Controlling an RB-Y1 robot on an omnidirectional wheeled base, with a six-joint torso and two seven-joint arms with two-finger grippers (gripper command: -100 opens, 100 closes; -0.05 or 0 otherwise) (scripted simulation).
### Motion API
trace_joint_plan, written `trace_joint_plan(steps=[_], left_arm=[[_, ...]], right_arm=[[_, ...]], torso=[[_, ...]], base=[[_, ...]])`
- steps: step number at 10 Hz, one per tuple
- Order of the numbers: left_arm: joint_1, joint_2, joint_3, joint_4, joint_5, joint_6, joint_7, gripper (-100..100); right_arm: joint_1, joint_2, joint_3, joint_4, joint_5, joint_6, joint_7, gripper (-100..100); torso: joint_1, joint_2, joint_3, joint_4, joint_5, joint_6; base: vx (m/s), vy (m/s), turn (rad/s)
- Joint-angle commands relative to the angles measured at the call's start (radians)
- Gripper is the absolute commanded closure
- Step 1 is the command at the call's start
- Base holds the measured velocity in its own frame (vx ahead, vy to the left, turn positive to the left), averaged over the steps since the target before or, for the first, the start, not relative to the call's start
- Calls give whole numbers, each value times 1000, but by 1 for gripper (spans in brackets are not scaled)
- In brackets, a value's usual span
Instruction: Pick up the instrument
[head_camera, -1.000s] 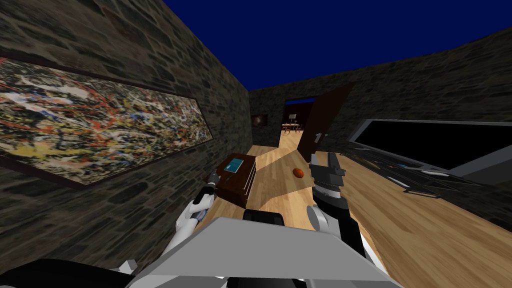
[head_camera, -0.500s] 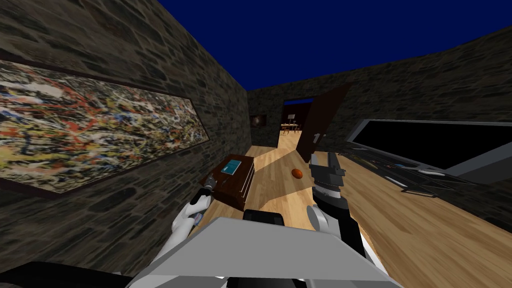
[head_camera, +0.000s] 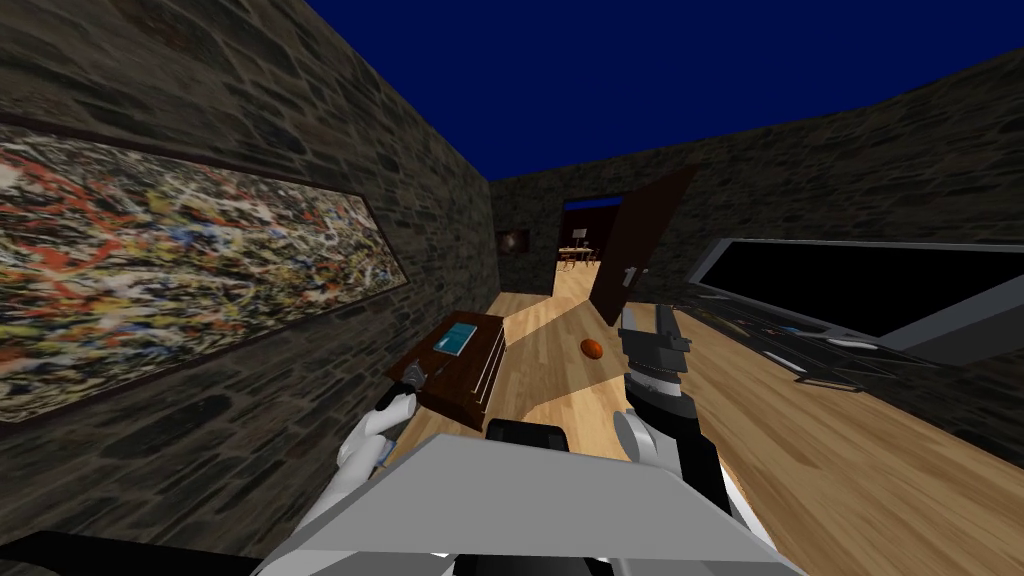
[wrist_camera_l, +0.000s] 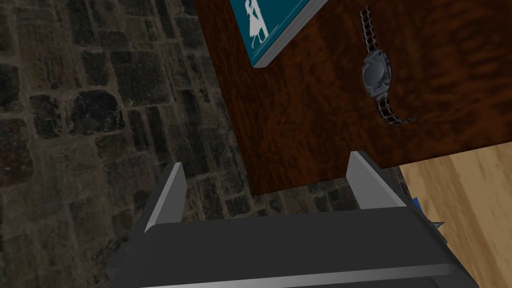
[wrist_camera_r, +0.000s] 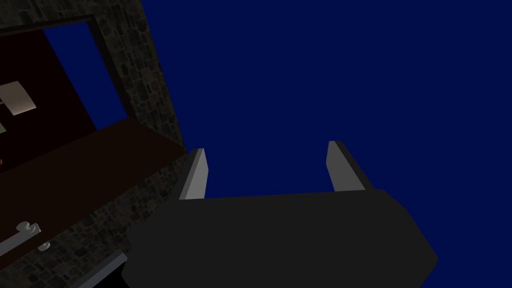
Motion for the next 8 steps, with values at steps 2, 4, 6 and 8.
trace_joint_plan(steps=[2, 4, 6, 8], left_arm=[[-16, 13, 36, 73, 19, 66, 6, -100], [-16, 13, 36, 88, 19, 66, 6, -100], [-31, 23, 57, 132, 32, 102, 8, -100], [-47, 32, 78, 196, 43, 137, 9, -100]], right_arm=[[0, 0, 0, 0, 0, 0, 0, 0], [0, 0, 0, 0, 0, 0, 0, 0], [0, 0, 0, 0, 0, 0, 0, 0], [0, 0, 0, 0, 0, 0, 0, 0]], torso=[[0, 0, 0, 0, 0, 0], [1, 0, 0, 0, 0, 0], [3, 5, 3, 1, 1, 0], [2, 2, 1, 0, 0, 0]], base=[[95, -41, -47], [55, -13, -11], [26, -5, -25], [92, -14, -48]])
